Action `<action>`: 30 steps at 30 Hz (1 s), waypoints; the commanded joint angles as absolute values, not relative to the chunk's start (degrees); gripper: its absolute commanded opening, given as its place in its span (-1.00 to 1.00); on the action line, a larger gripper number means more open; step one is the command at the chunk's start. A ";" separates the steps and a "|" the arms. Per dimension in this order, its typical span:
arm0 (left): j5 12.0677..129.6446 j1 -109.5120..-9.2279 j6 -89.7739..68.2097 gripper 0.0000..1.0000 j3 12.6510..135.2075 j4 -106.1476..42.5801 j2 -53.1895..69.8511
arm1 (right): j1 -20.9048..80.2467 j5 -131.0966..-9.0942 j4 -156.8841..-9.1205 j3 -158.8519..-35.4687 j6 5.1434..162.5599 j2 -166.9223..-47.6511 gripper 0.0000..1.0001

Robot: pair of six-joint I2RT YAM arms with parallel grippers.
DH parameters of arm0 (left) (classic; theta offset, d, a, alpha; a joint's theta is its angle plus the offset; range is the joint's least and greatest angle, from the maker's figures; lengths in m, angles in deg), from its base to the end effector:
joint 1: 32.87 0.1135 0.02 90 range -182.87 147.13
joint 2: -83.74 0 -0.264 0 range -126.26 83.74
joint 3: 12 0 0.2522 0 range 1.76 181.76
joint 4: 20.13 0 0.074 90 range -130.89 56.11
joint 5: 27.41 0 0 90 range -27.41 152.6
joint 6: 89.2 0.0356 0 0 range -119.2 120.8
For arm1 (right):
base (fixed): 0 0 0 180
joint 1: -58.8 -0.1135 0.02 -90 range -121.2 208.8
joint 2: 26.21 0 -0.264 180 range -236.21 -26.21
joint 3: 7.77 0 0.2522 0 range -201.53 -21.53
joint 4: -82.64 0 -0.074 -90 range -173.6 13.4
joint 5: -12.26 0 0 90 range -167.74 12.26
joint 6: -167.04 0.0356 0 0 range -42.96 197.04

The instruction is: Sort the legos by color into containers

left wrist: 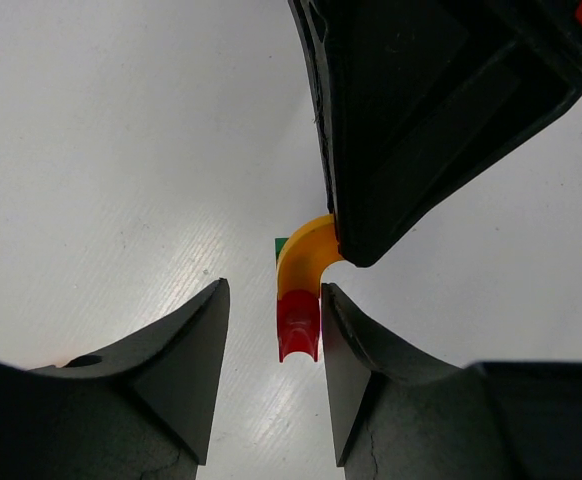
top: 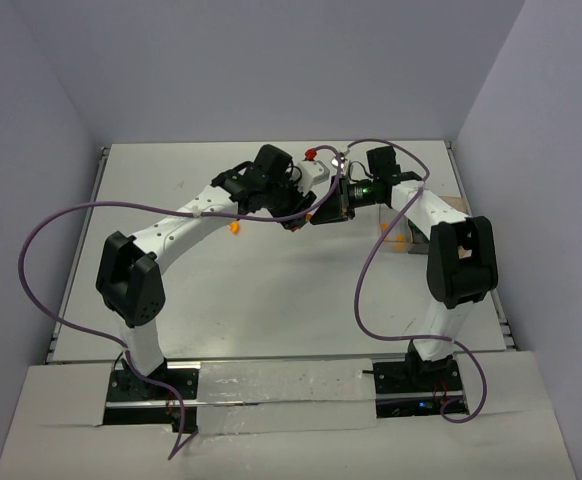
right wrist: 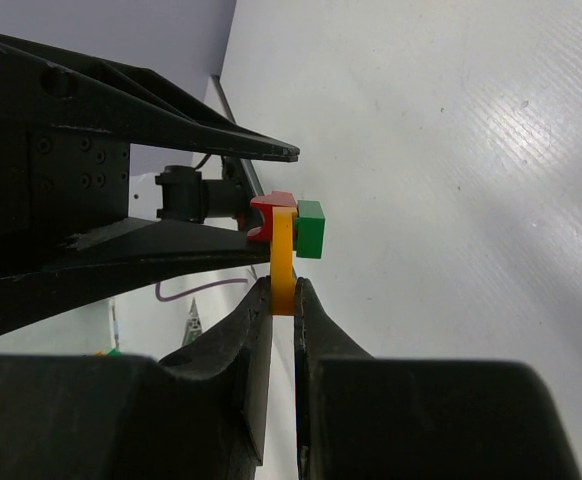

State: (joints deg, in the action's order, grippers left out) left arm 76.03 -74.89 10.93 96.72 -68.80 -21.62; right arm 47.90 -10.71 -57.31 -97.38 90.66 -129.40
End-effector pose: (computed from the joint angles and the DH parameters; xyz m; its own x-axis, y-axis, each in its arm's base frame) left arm 0.3051 -0.2860 0.3056 -0.3841 0.5763 -0.7214 0.8533 0.5199 -0.0390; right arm 0.3645 0.1036 0.2405 -0.9121 -0.0821 -0.4017 -0.4066 0.3079 0.8602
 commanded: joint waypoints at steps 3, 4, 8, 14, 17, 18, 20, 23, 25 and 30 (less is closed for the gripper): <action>76.91 -74.79 10.64 0.00 97.91 -67.02 -20.77 | 47.99 -10.06 -57.93 -99.31 91.71 -128.86 -1.00; 77.18 -74.79 10.56 0.01 97.66 -67.11 -20.42 | 48.07 -9.98 -58.02 -99.31 92.14 -128.95 -1.00; 78.41 -74.79 10.49 0.04 96.82 -66.76 -19.85 | 48.43 -9.60 -58.96 -99.13 93.07 -129.13 -1.00; 79.91 -74.71 10.29 0.09 95.90 -66.33 -19.12 | 48.70 -9.08 -59.55 -98.95 93.68 -129.29 -1.00; 80.08 -74.62 10.20 0.10 95.98 -66.58 -19.36 | 48.86 -8.57 -60.04 -98.78 94.43 -129.22 -1.00; 80.09 -74.62 10.29 0.10 95.89 -66.67 -19.36 | 48.95 -8.48 -60.29 -98.78 94.52 -129.21 -1.00; 80.09 -74.62 10.12 0.11 95.80 -66.58 -19.45 | 49.31 -8.31 -60.56 -98.78 94.88 -129.13 -1.00; 79.15 -74.62 10.06 0.10 95.39 -66.38 -19.45 | 49.68 -7.87 -61.01 -98.43 95.40 -129.13 -1.00; 78.58 -74.57 10.03 0.05 95.19 -66.14 -19.36 | 49.92 -7.50 -61.28 -98.21 95.58 -129.08 -1.00; 77.94 -74.44 9.94 -0.18 95.15 -66.10 -19.75 | 50.36 -6.08 -63.75 -97.16 97.93 -128.81 -1.00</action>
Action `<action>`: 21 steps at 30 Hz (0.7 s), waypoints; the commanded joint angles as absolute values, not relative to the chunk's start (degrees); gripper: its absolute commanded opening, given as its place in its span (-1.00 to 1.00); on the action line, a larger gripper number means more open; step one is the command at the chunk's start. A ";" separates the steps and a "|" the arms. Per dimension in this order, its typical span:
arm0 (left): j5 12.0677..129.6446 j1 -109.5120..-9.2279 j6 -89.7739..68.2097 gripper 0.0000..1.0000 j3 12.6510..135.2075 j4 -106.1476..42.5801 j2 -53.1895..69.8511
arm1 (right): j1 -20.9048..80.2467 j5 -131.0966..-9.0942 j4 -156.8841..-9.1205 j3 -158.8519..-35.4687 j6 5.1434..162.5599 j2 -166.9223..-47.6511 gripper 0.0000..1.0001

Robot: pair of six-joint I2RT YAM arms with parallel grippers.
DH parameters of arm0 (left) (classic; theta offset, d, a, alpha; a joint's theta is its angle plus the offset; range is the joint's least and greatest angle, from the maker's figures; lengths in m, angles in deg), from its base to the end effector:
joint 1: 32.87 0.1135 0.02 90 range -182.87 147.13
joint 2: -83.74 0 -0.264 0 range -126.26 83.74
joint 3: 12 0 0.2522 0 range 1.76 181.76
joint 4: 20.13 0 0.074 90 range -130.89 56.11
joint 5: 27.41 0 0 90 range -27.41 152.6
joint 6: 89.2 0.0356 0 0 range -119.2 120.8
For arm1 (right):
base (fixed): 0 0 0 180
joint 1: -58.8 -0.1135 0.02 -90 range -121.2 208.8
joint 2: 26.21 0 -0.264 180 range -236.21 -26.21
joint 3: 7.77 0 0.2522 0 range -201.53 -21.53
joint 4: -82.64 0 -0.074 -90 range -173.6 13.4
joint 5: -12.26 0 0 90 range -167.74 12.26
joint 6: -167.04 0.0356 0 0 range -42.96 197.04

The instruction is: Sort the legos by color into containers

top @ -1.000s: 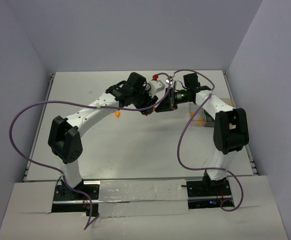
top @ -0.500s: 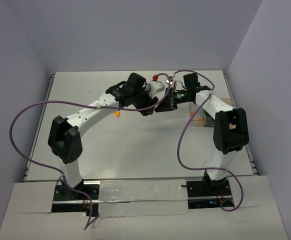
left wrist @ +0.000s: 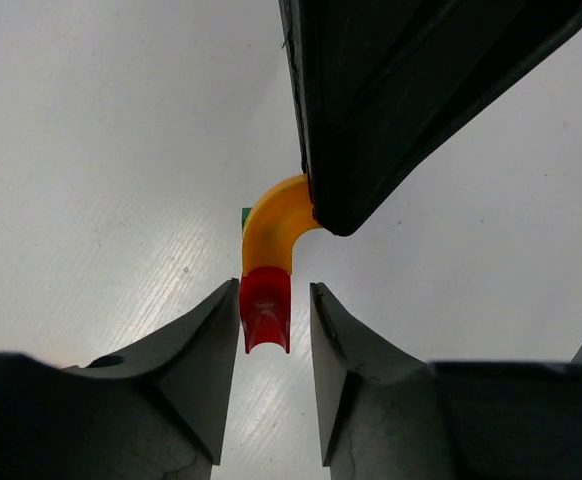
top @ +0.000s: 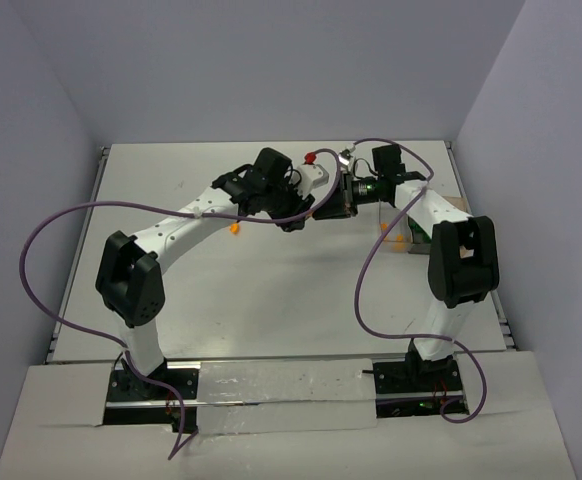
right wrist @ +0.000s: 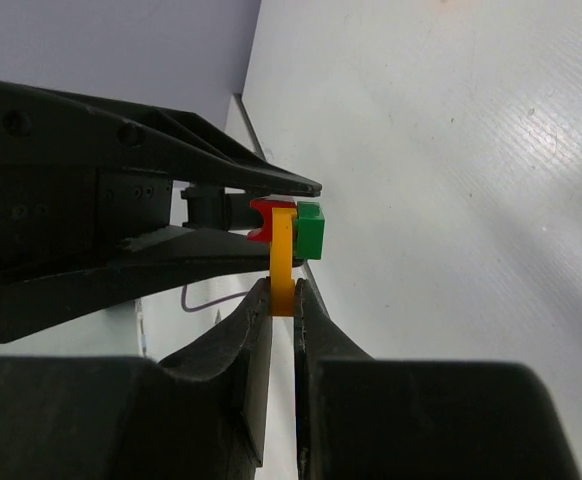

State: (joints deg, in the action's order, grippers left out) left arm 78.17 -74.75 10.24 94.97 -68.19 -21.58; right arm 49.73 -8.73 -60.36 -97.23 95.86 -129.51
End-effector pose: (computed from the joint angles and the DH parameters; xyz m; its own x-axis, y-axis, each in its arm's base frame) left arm 0.3037 -0.2852 0.2969 -0.4039 0.5743 -0.7121 0.8588 0.5062 -0.0788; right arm 0.3704 0.0928 0.2428 -0.9308 -0.0316 -0.3642 -0.3575 0.2863 0.8889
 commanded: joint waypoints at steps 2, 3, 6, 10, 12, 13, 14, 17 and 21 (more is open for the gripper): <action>77.43 -74.42 9.80 -0.27 95.01 -65.80 -19.74 | 50.36 -5.64 -64.14 -96.94 98.50 -128.86 -1.00; 77.02 -74.36 9.68 -0.31 95.01 -65.45 -19.80 | 50.36 -5.40 -64.43 -96.76 98.75 -128.86 -1.00; 76.51 -74.28 9.35 -0.48 95.19 -65.01 -19.72 | 50.36 -5.23 -65.04 -96.17 99.35 -128.77 -1.00; 76.01 -74.18 8.82 -0.69 95.31 -64.53 -19.80 | 50.36 -5.34 -65.37 -95.50 99.59 -128.86 -1.00; 75.99 -74.18 8.71 -0.79 95.40 -64.51 -19.94 | 50.36 -5.28 -65.46 -95.32 99.70 -128.82 -1.00; 76.11 -74.18 8.71 -0.88 95.52 -64.63 -20.12 | 50.36 -5.16 -65.64 -95.20 99.94 -128.70 -1.00; 76.13 -74.18 8.77 -0.93 95.54 -64.71 -20.28 | 50.36 -4.56 -66.56 -94.86 100.81 -128.62 -1.00; 76.34 -74.18 8.92 -1.00 96.09 -65.46 -20.89 | 50.31 -2.82 -71.52 -93.01 103.74 -128.09 -1.00; 76.48 -74.18 9.24 -1.00 96.33 -65.86 -21.20 | 50.34 -0.43 -81.33 -89.53 112.41 -127.37 -1.00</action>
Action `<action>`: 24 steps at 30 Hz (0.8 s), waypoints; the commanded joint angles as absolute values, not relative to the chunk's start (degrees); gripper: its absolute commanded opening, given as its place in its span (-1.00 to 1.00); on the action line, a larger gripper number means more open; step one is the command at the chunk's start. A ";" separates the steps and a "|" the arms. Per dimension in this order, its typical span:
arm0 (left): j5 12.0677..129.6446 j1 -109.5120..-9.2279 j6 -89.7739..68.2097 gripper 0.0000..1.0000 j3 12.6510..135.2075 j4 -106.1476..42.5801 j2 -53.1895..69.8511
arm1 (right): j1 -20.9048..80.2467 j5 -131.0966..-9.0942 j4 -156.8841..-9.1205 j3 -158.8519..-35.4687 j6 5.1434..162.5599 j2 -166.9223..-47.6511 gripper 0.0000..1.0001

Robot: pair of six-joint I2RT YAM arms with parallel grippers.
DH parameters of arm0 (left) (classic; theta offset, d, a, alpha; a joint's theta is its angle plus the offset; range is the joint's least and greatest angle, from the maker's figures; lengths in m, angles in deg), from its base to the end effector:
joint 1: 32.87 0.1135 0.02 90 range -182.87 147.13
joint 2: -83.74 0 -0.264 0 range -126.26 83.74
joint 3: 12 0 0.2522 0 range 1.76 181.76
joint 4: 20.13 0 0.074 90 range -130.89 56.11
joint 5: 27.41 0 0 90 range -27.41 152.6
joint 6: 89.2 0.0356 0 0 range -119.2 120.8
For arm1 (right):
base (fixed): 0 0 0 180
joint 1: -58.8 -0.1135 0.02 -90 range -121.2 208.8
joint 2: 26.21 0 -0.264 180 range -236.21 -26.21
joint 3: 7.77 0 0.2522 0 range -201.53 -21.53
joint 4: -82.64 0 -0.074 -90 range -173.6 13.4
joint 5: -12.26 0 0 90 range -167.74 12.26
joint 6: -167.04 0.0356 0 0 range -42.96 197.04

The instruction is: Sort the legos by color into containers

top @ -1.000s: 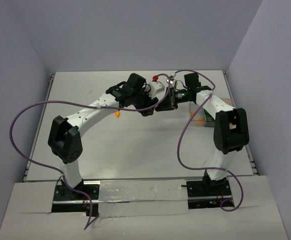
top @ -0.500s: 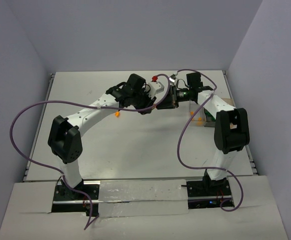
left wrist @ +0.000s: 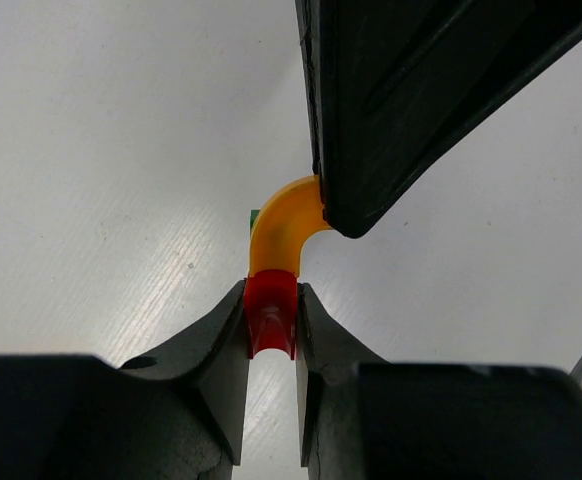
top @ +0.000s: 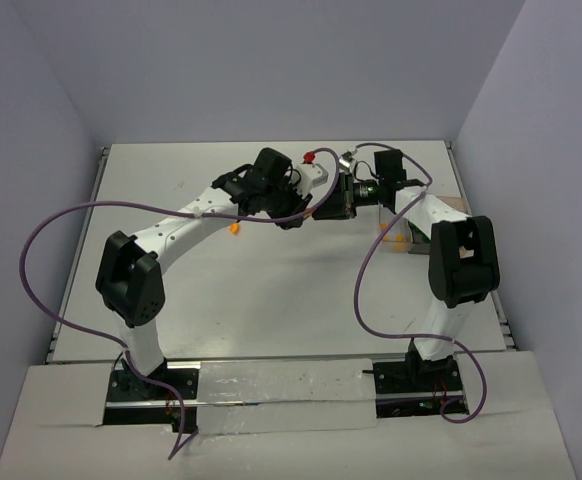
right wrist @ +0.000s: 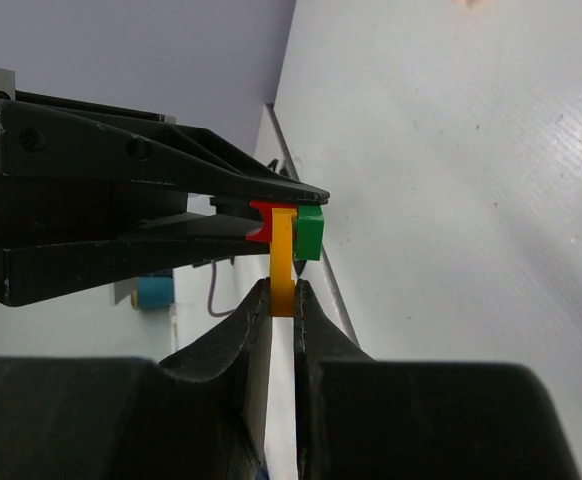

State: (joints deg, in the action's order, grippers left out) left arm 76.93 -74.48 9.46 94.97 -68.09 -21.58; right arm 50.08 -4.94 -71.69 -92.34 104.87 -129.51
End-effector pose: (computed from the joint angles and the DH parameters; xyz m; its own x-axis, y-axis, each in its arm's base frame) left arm 0.3058 -0.2834 0.2969 -0.4183 0.5667 -0.7098 0.8439 0.5315 -0.0730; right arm 0.3704 0.0912 0.2303 -0.9475 -0.0057 -0.3198 -0.3134 0.2165 0.9246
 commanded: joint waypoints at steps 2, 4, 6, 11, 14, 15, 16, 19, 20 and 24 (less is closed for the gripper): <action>76.02 -74.18 9.24 -1.00 96.56 -66.10 -21.44 | 50.43 0.29 -87.01 -87.78 117.42 -127.29 -1.00; 75.88 -74.20 9.31 -1.00 96.82 -66.46 -21.80 | 50.54 -0.29 -87.87 -87.60 117.95 -126.59 -1.00; 75.80 -74.25 9.32 -1.00 96.93 -66.65 -21.98 | 50.54 -1.48 -84.83 -88.67 114.36 -125.94 -1.00; 76.31 -74.18 9.27 -1.00 97.47 -67.64 -22.94 | 50.52 -7.17 -68.35 -94.60 99.17 -123.71 -1.00; 76.39 -74.18 9.24 -1.00 97.82 -67.90 -23.39 | 50.45 -9.48 -68.39 -93.88 97.88 -121.88 -1.00; 76.39 -74.18 9.24 -1.00 97.99 -67.98 -23.56 | 50.45 -10.74 -68.47 -93.46 97.46 -121.10 -1.00; 76.39 -74.18 9.24 -1.00 98.00 -68.06 -23.51 | 50.52 -11.26 -68.48 -93.08 97.22 -120.35 -1.00; 76.63 -74.18 9.24 -1.00 97.80 -68.16 -23.52 | 50.54 -10.98 -72.23 -91.47 98.58 -119.17 -1.00; 76.66 -74.18 9.24 -1.00 97.74 -68.16 -23.49 | 50.54 -10.68 -73.13 -91.14 99.75 -119.02 -1.00; 76.09 -74.18 9.15 -1.00 97.42 -68.02 -23.49 | 51.12 -6.47 -82.48 -88.16 108.91 -120.39 -1.00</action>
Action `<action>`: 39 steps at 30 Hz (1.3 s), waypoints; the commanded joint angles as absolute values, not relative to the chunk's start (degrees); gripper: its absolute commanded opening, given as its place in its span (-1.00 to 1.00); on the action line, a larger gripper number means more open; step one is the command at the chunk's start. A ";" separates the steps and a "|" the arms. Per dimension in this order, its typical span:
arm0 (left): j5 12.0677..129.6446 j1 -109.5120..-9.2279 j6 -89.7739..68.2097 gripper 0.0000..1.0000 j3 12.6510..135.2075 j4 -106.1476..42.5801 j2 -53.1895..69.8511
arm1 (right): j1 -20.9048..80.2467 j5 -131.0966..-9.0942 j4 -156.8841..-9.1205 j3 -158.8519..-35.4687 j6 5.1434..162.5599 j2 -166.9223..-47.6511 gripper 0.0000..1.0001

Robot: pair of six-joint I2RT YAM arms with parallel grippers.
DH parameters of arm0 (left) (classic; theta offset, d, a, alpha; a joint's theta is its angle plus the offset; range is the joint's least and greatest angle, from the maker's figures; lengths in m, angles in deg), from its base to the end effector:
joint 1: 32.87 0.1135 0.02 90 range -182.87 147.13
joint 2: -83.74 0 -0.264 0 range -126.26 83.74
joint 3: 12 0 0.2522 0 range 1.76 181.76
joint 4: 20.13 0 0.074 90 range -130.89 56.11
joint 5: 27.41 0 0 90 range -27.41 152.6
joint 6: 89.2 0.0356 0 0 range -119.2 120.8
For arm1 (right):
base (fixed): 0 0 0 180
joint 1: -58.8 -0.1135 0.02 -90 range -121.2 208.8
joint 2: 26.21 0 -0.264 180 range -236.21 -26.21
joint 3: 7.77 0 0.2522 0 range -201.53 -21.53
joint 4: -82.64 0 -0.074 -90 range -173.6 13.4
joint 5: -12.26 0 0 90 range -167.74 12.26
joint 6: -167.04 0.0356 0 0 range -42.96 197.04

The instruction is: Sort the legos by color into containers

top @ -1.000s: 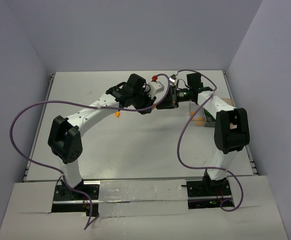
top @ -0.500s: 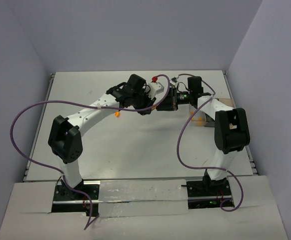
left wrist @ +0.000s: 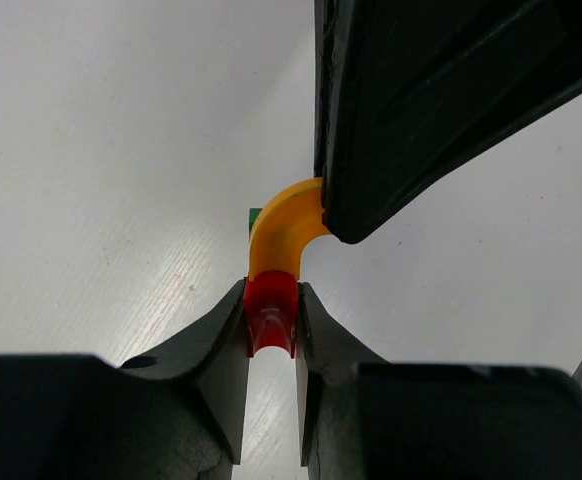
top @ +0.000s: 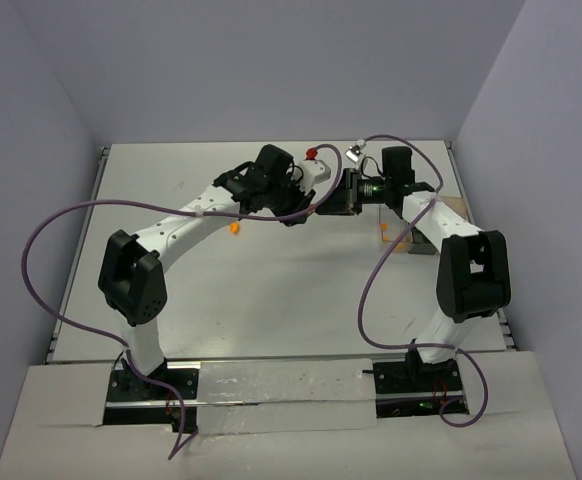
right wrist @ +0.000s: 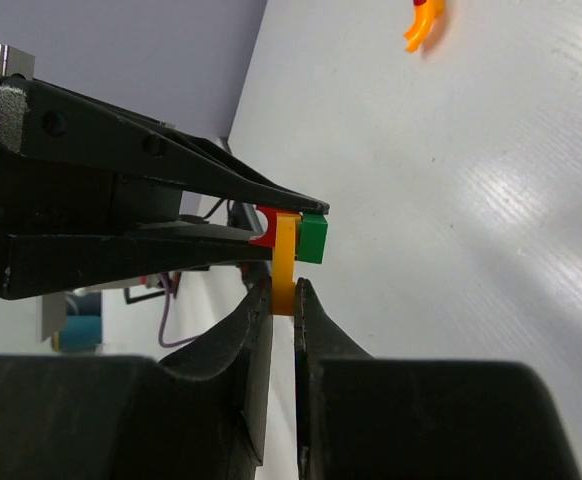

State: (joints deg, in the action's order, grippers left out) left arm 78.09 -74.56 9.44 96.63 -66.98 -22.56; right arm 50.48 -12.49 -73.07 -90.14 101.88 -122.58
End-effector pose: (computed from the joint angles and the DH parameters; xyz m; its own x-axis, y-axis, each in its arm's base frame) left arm 0.3098 -0.2886 0.3012 -0.4000 0.5501 -0.7331 0.8530 0.5161 -0.0781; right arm 0.3553 0.0846 0.2598 -0.8781 0.0493 -0.4759 -0.4374 0.3200 0.8404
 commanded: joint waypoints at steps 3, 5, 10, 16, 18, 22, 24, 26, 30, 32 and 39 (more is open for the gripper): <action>75.06 -74.18 9.15 -1.00 97.12 -67.55 -23.40 | 51.86 -3.72 -94.07 -84.79 121.01 -122.37 -1.00; 74.49 -74.18 9.16 -1.00 97.11 -67.55 -23.39 | 52.10 -3.23 -96.71 -84.06 125.33 -122.71 -1.00; 74.17 -74.27 9.24 -1.00 97.72 -67.97 -23.84 | 52.12 -5.66 -86.70 -86.94 116.13 -120.82 -1.00; 73.38 -74.27 9.59 -1.00 98.00 -67.68 -24.65 | 52.75 -2.75 -100.41 -82.69 124.83 -121.10 -1.00; 73.14 -74.27 9.61 -1.00 98.00 -67.83 -24.81 | 52.82 -3.04 -101.05 -82.10 125.74 -121.00 -1.00; 74.35 -74.27 9.59 -1.00 97.57 -68.34 -24.72 | 52.56 -6.35 -80.36 -88.35 104.82 -119.38 -1.00; 74.71 -74.27 9.50 -1.00 97.22 -68.25 -24.72 | 52.64 -7.76 -76.92 -89.80 101.72 -118.85 -1.00; 75.07 -74.27 9.24 -1.00 96.78 -67.74 -24.29 | 52.73 -7.52 -76.39 -89.65 101.64 -119.10 -1.00; 75.43 -74.34 8.90 -1.00 97.03 -67.73 -23.79 | 53.26 -9.66 -71.78 -89.92 98.38 -119.55 -1.00; 75.85 -74.27 8.71 -1.00 96.58 -67.29 -22.98 | 54.82 -11.72 -66.99 -91.31 95.30 -119.72 -1.00; 77.23 -74.35 6.67 -1.00 96.50 -66.52 -20.86 | 63.40 -28.94 -45.97 -98.07 77.17 -118.73 -1.00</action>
